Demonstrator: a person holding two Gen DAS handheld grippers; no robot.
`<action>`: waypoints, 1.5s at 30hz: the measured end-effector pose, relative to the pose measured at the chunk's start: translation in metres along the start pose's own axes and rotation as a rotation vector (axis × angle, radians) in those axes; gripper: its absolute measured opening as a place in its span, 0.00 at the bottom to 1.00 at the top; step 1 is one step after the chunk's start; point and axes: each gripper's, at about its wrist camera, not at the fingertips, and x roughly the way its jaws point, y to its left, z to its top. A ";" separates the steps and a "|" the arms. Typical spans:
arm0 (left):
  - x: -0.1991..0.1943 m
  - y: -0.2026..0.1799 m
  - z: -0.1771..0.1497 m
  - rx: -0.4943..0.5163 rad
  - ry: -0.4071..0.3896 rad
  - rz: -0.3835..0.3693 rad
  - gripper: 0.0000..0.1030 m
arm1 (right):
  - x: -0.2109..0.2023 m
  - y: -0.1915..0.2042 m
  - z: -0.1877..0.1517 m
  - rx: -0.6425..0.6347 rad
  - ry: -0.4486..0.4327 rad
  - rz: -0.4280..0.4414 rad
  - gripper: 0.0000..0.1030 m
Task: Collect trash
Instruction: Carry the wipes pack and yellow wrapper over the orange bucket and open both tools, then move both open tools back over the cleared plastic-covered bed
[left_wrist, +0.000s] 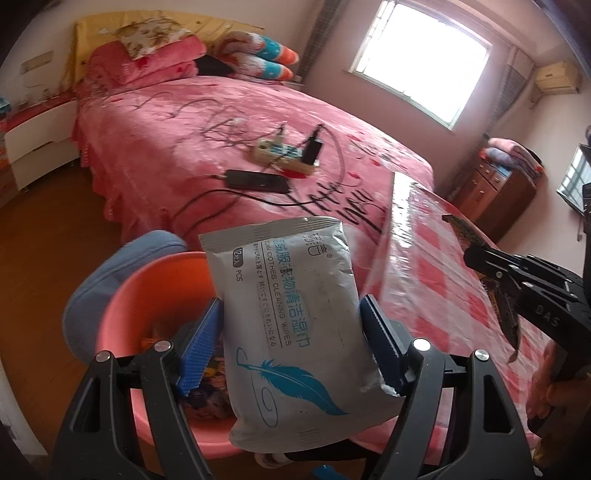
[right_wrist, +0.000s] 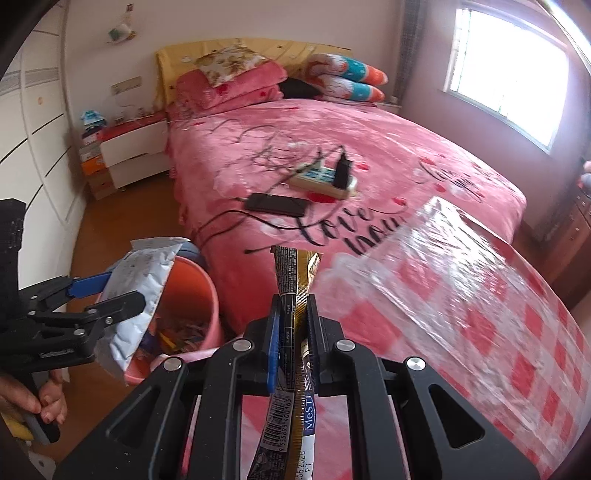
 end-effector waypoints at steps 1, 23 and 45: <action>0.000 0.005 0.000 -0.005 0.000 0.012 0.73 | 0.002 0.004 0.002 -0.006 0.001 0.010 0.13; 0.016 0.072 -0.015 -0.094 0.043 0.165 0.73 | 0.056 0.073 0.021 0.113 0.138 0.379 0.13; 0.017 0.077 -0.013 -0.098 0.023 0.238 0.83 | 0.055 0.031 0.010 0.215 0.056 0.287 0.87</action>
